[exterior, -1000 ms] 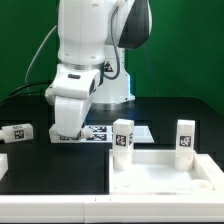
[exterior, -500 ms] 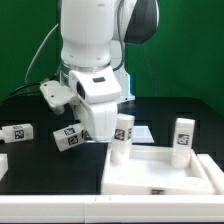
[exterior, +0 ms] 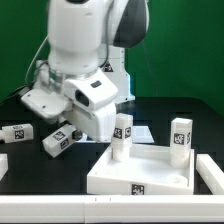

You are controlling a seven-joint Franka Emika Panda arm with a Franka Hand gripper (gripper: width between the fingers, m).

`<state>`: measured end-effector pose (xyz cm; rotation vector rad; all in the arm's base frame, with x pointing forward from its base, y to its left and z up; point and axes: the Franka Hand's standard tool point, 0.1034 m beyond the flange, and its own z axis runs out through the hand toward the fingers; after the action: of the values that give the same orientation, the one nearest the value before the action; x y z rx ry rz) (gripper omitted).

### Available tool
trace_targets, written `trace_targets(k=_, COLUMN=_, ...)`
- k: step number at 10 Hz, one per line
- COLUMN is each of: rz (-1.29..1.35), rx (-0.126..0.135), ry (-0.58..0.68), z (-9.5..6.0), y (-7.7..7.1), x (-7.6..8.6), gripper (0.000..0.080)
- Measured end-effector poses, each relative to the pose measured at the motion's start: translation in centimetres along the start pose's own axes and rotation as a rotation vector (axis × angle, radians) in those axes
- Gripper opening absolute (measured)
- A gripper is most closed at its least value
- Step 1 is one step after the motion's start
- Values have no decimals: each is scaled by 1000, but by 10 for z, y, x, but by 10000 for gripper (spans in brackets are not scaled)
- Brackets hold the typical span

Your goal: Assemble square table

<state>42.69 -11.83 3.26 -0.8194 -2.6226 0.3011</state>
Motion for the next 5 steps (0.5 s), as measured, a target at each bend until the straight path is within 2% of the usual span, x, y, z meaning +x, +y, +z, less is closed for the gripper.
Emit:
trace_targets(k=2, rz=-128, rx=85, ry=48, z=7, y=-3, x=-6, gripper=284)
trace_targets(k=5, rz=-105, rx=86, ry=55, z=7, y=-5, x=-11, gripper=285)
